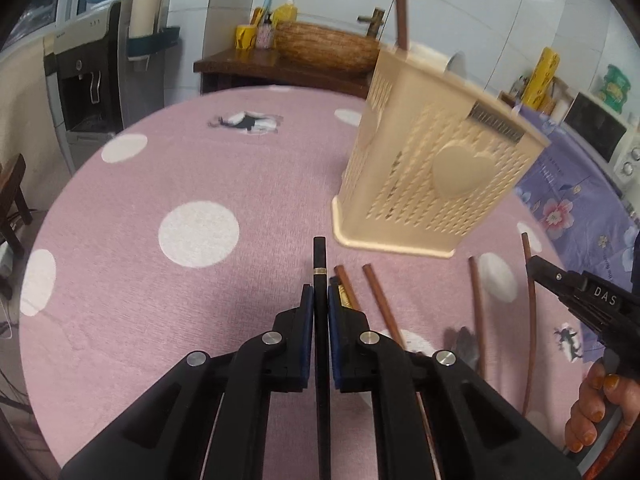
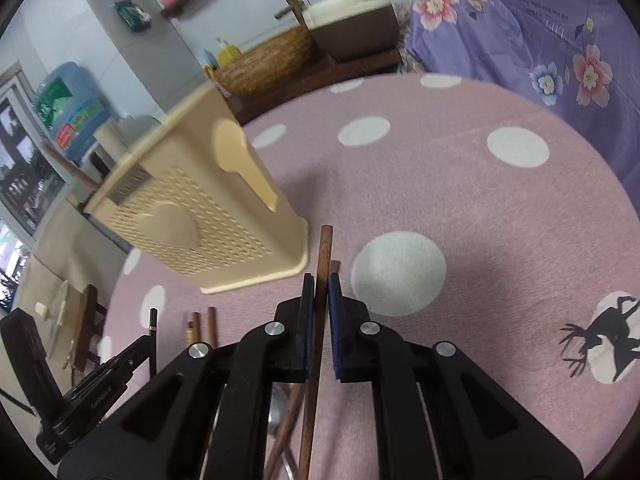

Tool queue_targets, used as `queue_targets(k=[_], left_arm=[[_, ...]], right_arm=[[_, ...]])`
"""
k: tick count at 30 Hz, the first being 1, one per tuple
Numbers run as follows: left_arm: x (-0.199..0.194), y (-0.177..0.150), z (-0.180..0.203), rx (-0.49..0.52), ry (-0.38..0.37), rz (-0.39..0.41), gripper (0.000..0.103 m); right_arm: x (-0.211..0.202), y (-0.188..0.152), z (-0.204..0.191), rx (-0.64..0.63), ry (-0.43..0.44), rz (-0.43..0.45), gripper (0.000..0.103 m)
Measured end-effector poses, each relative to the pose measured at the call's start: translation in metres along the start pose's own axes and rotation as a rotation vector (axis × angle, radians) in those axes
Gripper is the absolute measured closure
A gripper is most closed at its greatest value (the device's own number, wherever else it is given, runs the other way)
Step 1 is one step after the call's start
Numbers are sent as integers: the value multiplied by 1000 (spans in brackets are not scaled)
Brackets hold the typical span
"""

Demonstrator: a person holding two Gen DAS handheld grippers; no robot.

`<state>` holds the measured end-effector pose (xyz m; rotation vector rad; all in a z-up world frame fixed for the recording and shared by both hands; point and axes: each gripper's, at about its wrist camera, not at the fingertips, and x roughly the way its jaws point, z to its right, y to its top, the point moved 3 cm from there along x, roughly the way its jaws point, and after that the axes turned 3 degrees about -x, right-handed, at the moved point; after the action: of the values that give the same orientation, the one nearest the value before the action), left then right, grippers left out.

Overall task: Organize utensils
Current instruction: 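Lift the black chopstick with left tool while right tool lifts the brown chopsticks toward the basket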

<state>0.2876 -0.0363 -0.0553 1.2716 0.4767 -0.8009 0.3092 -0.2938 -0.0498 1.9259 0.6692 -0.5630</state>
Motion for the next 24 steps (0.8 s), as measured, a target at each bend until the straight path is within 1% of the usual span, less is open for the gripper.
queue_targets(k=[5, 8, 11, 13, 19, 24], left_arm=[[-55, 10, 8, 32, -41, 124, 95], [-87, 12, 9, 34, -73, 185, 95], [-113, 8, 10, 29, -116, 229, 95], [-125, 5, 11, 32, -132, 250, 95], [-140, 1, 12, 38, -151, 276, 95], [-146, 5, 11, 42, -156, 295, 95]], right_arm=[[-58, 6, -13, -55, 59, 105, 95], [-92, 4, -19, -87, 99, 156, 95], [-124, -3, -28, -139, 129, 206, 95], [-138, -6, -33, -161, 147, 219, 96], [-159, -9, -42, -187, 178, 243, 96], [-160, -6, -46, -192, 193, 246, 96]])
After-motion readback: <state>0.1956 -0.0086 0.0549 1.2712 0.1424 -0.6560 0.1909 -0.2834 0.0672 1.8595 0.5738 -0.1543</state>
